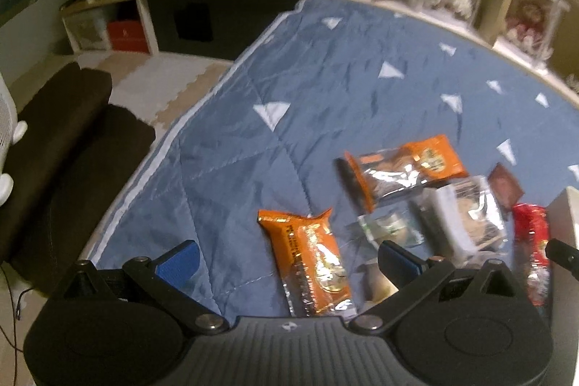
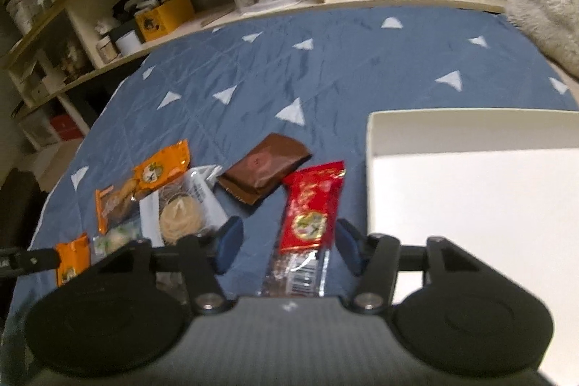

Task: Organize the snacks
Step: 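Close right tool on red snack packet while left tool closes on orange packet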

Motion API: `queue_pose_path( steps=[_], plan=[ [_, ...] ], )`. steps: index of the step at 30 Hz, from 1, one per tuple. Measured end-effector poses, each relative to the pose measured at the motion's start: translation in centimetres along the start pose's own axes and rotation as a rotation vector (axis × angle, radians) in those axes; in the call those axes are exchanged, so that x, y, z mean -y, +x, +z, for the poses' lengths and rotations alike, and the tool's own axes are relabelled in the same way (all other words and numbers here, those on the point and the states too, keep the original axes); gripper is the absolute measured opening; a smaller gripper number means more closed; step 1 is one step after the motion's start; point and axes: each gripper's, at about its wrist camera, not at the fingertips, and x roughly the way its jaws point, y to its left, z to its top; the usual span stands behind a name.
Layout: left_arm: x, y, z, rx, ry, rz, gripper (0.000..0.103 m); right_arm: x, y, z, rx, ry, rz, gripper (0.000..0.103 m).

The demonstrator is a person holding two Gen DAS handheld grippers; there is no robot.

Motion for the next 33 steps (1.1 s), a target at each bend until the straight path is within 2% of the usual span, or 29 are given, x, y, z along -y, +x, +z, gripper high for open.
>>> queue_pose_path(
  steps=[5, 8, 13, 15, 26, 29, 33],
  plan=[
    [-0.3, 2.4, -0.2, -0.084, -0.034, 0.019, 0.103, -0.8, 2.0, -0.5, -0.046, -0.039, -0.055, 0.054],
    [-0.2, 3.4, -0.3, -0.107, -0.036, 0.026, 0.103, -1.3, 2.6, -0.7, -0.048, -0.073, -0.089, 0.052],
    [0.8, 4.6, -0.8, -0.141, 0.048, 0.052, 0.103, -1.9, 3.0, -1.1, -0.054, -0.147, -0.125, 0.045],
    [0.9, 5.3, -1.1, -0.161, 0.067, 0.065, 0.103, -1.6, 2.8, -1.2, -0.052, -0.150, -0.113, 0.044],
    [-0.2, 5.1, -1.1, -0.173, 0.035, 0.018, 0.103, -0.4, 0.9, -1.2, -0.053, -0.089, -0.056, 0.042],
    [0.0, 4.5, -1.0, -0.149, 0.027, -0.013, 0.098, -0.4, 0.2, -1.1, -0.039, -0.083, -0.041, 0.040],
    [-0.3, 3.6, -1.0, -0.129, 0.004, -0.055, 0.084, -0.6, -0.5, -1.1, -0.028, -0.087, -0.027, 0.039]
  ],
)
